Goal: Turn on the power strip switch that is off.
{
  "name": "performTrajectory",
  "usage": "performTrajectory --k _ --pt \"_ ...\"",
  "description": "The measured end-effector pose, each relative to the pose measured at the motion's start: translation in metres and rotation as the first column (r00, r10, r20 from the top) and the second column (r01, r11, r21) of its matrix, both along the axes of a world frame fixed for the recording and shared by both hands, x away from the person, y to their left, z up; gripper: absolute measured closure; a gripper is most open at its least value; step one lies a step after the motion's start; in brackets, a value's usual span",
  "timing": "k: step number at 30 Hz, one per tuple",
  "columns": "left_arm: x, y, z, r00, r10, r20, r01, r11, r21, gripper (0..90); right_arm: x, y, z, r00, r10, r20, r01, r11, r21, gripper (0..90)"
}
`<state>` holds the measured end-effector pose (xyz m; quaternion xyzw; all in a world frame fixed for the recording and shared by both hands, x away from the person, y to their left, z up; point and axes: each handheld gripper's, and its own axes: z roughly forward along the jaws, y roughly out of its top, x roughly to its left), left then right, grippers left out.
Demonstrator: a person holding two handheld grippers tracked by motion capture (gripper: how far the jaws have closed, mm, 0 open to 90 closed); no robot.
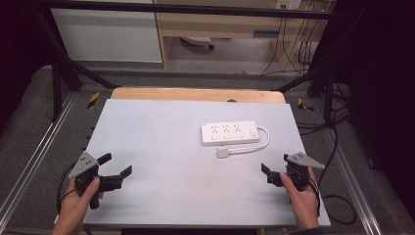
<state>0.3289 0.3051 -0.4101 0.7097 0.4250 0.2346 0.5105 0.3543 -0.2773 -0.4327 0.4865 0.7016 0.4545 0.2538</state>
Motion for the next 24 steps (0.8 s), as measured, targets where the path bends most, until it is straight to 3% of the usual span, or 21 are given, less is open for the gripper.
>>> performTrajectory --k 13,24 --pt "0.0010 -0.0013 -0.0005 0.9999 -0.011 -0.001 0.011 0.9999 0.007 6.2 -0.0026 -0.0010 0.0061 0.9995 0.023 0.021 -0.024 0.998 0.053 2.3" --pt "0.0007 -0.0014 -0.0010 0.9999 -0.015 -0.004 0.015 0.9998 0.016 6.2 -0.0049 0.0012 0.0107 0.9983 0.023 0.053 -0.027 0.997 0.067 2.5"
